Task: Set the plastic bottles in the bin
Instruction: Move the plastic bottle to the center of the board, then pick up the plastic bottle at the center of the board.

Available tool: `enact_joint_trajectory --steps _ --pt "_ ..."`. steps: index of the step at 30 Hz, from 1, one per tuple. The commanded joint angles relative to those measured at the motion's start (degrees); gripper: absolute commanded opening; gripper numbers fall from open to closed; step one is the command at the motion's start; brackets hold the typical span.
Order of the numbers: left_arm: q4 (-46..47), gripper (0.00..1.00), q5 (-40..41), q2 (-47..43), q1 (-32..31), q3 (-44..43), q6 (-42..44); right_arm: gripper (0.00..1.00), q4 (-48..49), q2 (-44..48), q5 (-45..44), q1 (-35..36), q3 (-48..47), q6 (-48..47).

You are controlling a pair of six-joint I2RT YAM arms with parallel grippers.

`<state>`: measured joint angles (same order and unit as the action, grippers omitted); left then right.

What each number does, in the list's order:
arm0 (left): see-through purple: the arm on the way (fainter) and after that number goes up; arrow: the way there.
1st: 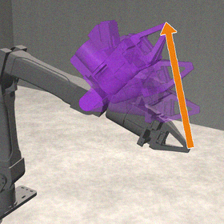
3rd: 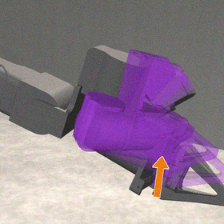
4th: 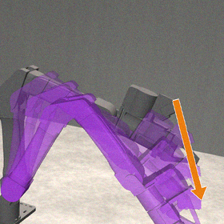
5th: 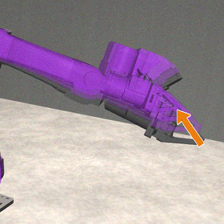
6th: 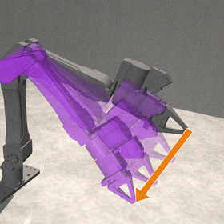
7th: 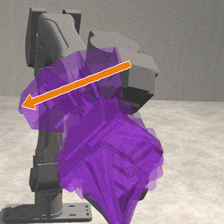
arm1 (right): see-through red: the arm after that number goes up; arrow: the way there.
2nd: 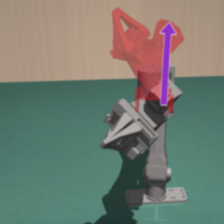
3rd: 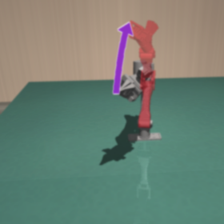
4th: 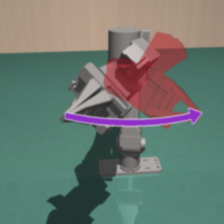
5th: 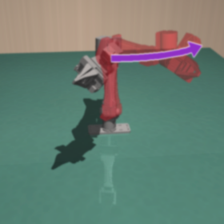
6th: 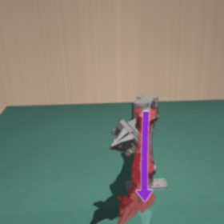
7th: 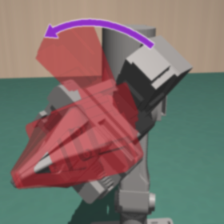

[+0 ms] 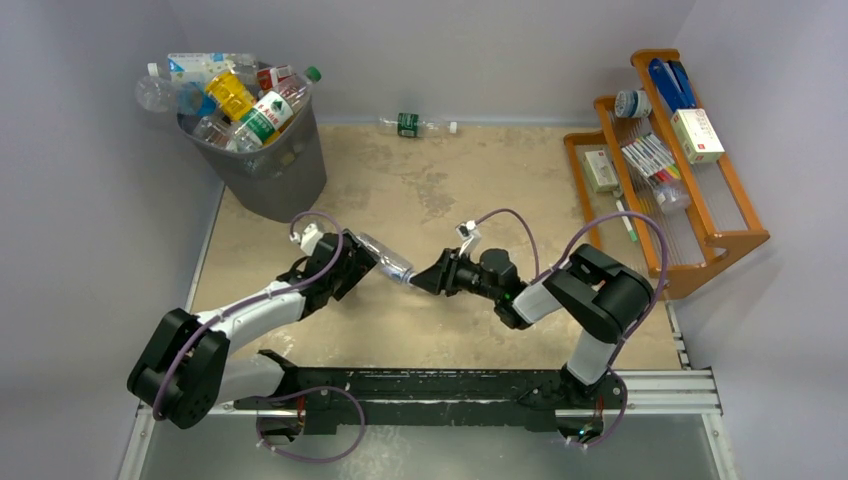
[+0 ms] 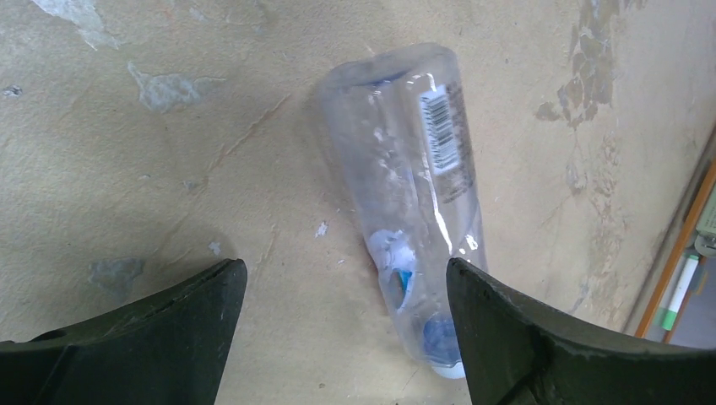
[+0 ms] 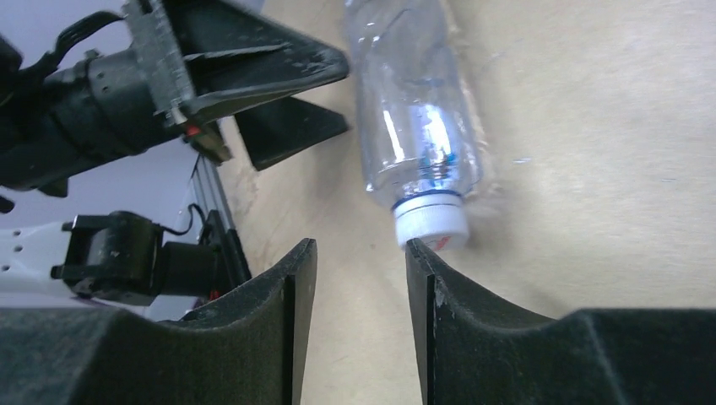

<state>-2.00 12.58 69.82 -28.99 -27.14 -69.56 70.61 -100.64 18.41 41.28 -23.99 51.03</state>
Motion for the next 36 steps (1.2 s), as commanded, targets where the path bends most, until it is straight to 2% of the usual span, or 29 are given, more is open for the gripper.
enact_joint_trajectory --steps 1,4,11,18,28,32,36 --pt "2.39 0.88 3.29 -1.31 -1.42 -0.09 -2.06 0.48 0.03 3.45 -3.75 4.05 -0.07 -1.00" --pt "2.01 0.88 4.00 -0.33 -1.79 -0.20 -2.05 0.51 -0.89 3.95 -4.64 6.22 -0.25 -1.28" --pt "2.81 0.88 6.47 0.82 -2.38 -0.69 -2.69 0.52 -2.66 2.73 -4.89 10.99 -2.31 -1.69" --pt "2.80 0.88 8.74 3.01 -2.73 -5.51 -3.04 0.52 -5.57 4.67 -4.95 12.93 -3.44 -2.18" --pt "5.88 0.88 9.94 11.68 -5.00 -11.73 -5.07 0.55 -21.98 19.37 -7.71 12.97 -3.57 -7.11" --pt "3.72 0.88 10.88 17.40 -6.33 -16.40 -4.34 0.56 -29.33 26.00 -7.96 12.95 -2.99 -8.13" --pt "3.31 0.83 11.99 22.09 -6.78 -18.98 -3.03 0.57 -35.06 33.33 -9.05 12.95 -2.16 -8.31"
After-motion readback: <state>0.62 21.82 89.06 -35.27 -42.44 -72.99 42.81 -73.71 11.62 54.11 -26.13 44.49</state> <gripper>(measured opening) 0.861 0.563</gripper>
